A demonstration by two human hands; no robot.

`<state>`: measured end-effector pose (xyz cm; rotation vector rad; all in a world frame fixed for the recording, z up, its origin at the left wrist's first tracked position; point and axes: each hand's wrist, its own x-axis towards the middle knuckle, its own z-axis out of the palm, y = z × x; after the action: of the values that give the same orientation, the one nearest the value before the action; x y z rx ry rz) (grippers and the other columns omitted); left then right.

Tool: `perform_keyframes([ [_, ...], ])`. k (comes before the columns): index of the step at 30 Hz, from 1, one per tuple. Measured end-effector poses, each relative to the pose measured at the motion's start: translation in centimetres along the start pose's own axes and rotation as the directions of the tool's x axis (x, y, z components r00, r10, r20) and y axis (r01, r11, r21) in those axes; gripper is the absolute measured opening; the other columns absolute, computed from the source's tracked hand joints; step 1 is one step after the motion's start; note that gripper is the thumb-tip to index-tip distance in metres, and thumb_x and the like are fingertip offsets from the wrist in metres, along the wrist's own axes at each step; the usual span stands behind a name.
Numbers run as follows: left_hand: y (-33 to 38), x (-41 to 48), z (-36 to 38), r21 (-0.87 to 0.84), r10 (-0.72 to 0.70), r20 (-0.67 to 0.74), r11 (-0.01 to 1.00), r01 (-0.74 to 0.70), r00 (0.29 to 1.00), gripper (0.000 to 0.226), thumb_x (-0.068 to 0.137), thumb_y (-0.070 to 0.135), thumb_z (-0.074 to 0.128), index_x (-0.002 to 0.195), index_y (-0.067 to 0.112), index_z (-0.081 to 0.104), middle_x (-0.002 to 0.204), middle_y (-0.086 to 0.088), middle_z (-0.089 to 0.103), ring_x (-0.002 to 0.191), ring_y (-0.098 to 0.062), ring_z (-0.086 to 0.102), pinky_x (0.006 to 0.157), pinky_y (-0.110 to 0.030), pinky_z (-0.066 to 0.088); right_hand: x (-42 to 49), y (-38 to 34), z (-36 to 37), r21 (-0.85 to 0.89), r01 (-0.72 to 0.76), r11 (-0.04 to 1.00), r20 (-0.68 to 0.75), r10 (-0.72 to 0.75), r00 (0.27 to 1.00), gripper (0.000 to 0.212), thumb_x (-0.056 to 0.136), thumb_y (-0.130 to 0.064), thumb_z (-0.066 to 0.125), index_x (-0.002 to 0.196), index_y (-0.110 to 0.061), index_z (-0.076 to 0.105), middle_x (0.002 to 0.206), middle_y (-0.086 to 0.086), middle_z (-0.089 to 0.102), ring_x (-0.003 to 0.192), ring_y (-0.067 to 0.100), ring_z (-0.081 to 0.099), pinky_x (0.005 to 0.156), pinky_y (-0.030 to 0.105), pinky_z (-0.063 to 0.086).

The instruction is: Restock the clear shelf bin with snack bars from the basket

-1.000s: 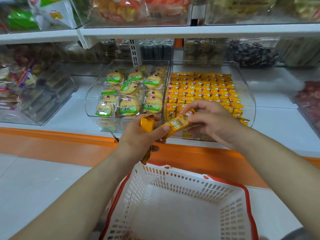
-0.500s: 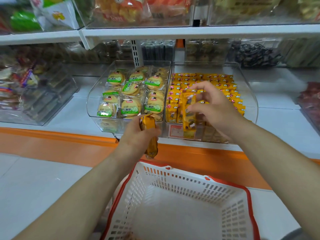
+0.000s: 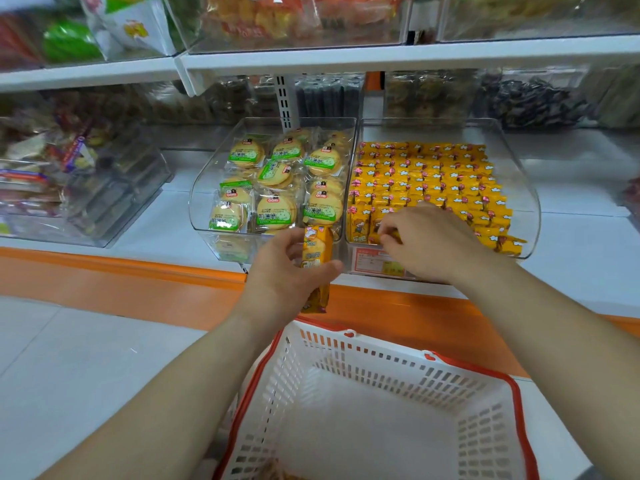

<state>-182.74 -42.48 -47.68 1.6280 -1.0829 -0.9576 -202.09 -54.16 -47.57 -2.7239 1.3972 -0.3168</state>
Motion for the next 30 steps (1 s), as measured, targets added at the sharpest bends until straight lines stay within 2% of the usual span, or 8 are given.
perform_keyframes([
  [5,-0.3,-0.1,0.2,0.115,0.067,0.004,0.991,-0.067,0.998,0.038,0.08,0.027,0.087,0.102,0.043,0.061,0.096,0.006,0.07,0.075,-0.004,0.069,0.059,-0.025,0.061,-0.2,-0.4,-0.6,-0.045,-0.018,0.999,0.055,0.02,0.998,0.031,0.096,-0.047,0.052,0.118,-0.031,0.065,0.119,-0.004,0.06,0.115,0.02,0.05,0.088,0.038,0.047],
  [8,-0.3,-0.2,0.6,0.184,0.083,0.009,0.979,-0.083,0.996,0.051,0.077,0.032,0.089,0.121,0.033,0.061,0.104,0.003,0.068,0.088,-0.017,0.07,0.07,-0.037,0.064,-1.0,-1.7,-1.1,0.241,0.001,0.97,-0.12,0.029,0.992,0.022,0.095,-0.039,0.058,0.113,-0.03,0.065,0.111,-0.009,0.061,0.102,0.01,0.054,0.084,0.032,0.048],
  [12,-0.3,-0.3,1.1,0.208,0.132,0.035,0.969,-0.137,0.991,0.061,0.073,0.033,0.091,0.124,0.033,0.059,0.106,0.006,0.069,0.09,-0.018,0.07,0.079,-0.038,0.061,-1.9,-4.1,-1.5,0.744,-0.048,0.667,0.042,0.025,0.999,0.023,0.096,-0.04,0.061,0.118,-0.036,0.064,0.105,-0.019,0.062,0.089,0.003,0.065,0.081,0.029,0.055],
  [18,0.2,-0.3,1.3,0.164,0.127,0.061,0.977,-0.135,0.99,0.068,0.064,0.045,0.092,0.123,0.03,0.062,0.105,0.01,0.07,0.091,-0.009,0.07,0.081,-0.032,0.06,-2.1,-3.2,-1.9,0.877,-0.138,0.46,0.135,0.038,0.99,0.016,0.09,-0.018,0.072,0.103,-0.025,0.068,0.103,0.004,0.062,0.081,0.017,0.072,0.07,0.03,0.061],
  [21,0.6,-0.2,0.6,0.118,0.104,0.02,0.987,-0.105,0.994,0.076,0.05,0.055,0.085,0.119,0.032,0.064,0.106,0.012,0.071,0.095,-0.005,0.069,0.071,-0.017,0.056,-2.7,-2.1,-1.7,0.86,-0.135,0.492,0.152,0.005,0.988,0.013,0.087,-0.02,0.075,0.093,-0.024,0.065,0.094,0.008,0.065,0.07,0.014,0.068,0.061,0.03,0.058],
  [25,0.6,-0.3,0.3,-0.064,0.066,0.041,0.996,-0.063,0.997,0.066,0.055,0.036,0.091,0.114,0.026,0.064,0.091,0.005,0.078,0.08,-0.01,0.073,0.066,-0.017,0.056,-3.7,-1.6,-1.0,0.823,-0.156,0.546,0.255,-0.11,0.961,0.016,0.08,-0.023,0.082,0.083,-0.029,0.067,0.087,-0.001,0.072,0.08,0.021,0.068,0.079,0.043,0.056],
  [28,0.7,-0.3,0.6,-0.226,0.025,0.081,0.974,-0.006,0.996,0.062,0.065,0.019,0.089,0.119,0.017,0.06,0.089,-0.001,0.08,0.077,-0.015,0.077,0.063,-0.022,0.058,-4.1,-2.1,-0.9,0.755,-0.1,0.648,0.287,-0.189,0.939,0.004,0.085,-0.023,0.077,0.086,-0.025,0.074,0.089,-0.013,0.074,0.083,0.005,0.068,0.079,0.03,0.056],
  [30,0.7,-0.3,0.8,-0.211,0.026,0.092,0.978,-0.006,0.995,0.05,0.074,0.013,0.088,0.118,0.014,0.064,0.093,0.0,0.08,0.079,-0.017,0.078,0.063,-0.025,0.06,-3.8,-2.2,-1.1,0.749,-0.064,0.66,0.152,-0.078,0.985,0.004,0.089,-0.024,0.072,0.086,-0.027,0.072,0.086,-0.012,0.071,0.08,0.004,0.067,0.072,0.026,0.053],
])
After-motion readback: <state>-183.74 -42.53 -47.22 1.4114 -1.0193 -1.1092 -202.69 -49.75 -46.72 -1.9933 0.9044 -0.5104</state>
